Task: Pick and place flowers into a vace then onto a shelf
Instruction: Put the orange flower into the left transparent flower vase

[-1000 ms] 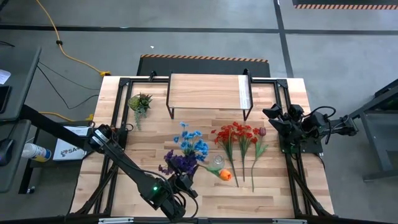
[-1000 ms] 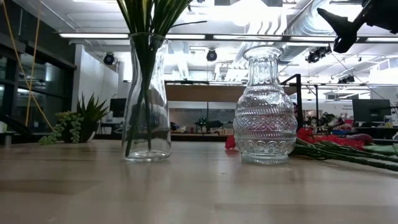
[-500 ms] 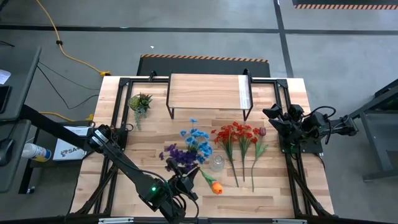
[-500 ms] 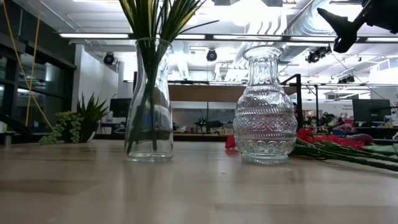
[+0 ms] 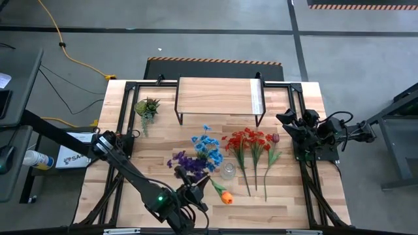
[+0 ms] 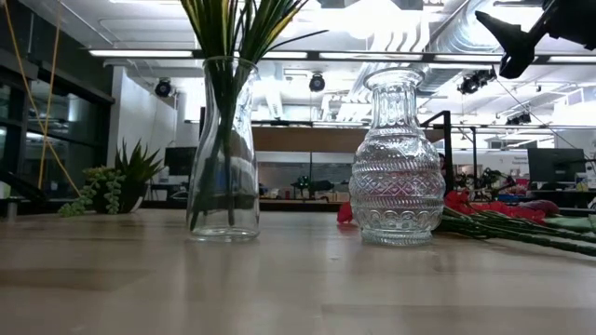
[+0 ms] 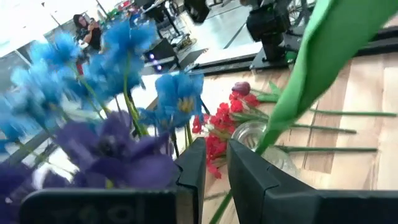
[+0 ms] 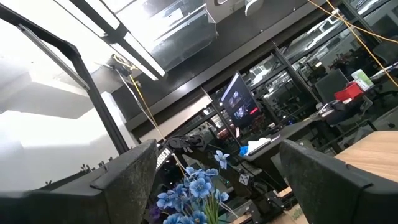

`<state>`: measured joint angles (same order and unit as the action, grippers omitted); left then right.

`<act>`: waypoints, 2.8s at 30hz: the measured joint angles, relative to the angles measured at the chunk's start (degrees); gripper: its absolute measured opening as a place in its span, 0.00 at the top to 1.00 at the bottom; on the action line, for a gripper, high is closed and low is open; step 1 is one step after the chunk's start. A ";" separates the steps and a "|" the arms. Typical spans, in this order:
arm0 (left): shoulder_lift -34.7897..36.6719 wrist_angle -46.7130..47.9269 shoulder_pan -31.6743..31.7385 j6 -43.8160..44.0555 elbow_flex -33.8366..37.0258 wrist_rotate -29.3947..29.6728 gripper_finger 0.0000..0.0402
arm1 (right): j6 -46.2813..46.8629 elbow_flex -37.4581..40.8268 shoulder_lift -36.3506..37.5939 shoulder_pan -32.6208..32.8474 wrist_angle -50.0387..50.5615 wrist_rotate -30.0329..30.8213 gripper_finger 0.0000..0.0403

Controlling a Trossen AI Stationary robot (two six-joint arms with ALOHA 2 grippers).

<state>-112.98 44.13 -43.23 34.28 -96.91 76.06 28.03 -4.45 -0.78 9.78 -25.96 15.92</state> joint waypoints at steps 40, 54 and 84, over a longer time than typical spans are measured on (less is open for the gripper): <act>-0.44 8.25 -0.41 3.50 -10.04 -17.51 0.75 | -1.05 0.00 0.02 0.00 -3.30 0.02 0.19; -0.47 10.17 2.89 3.48 -9.28 -19.17 0.75 | -1.49 0.02 0.02 0.02 -3.28 -0.02 0.19; -0.47 13.90 3.13 6.81 -9.28 -21.11 0.86 | -1.49 0.01 0.02 0.00 -3.28 -1.15 0.19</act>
<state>-113.45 58.04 -40.10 41.09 -106.19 54.95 26.55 -4.44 -0.75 9.78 -29.23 14.77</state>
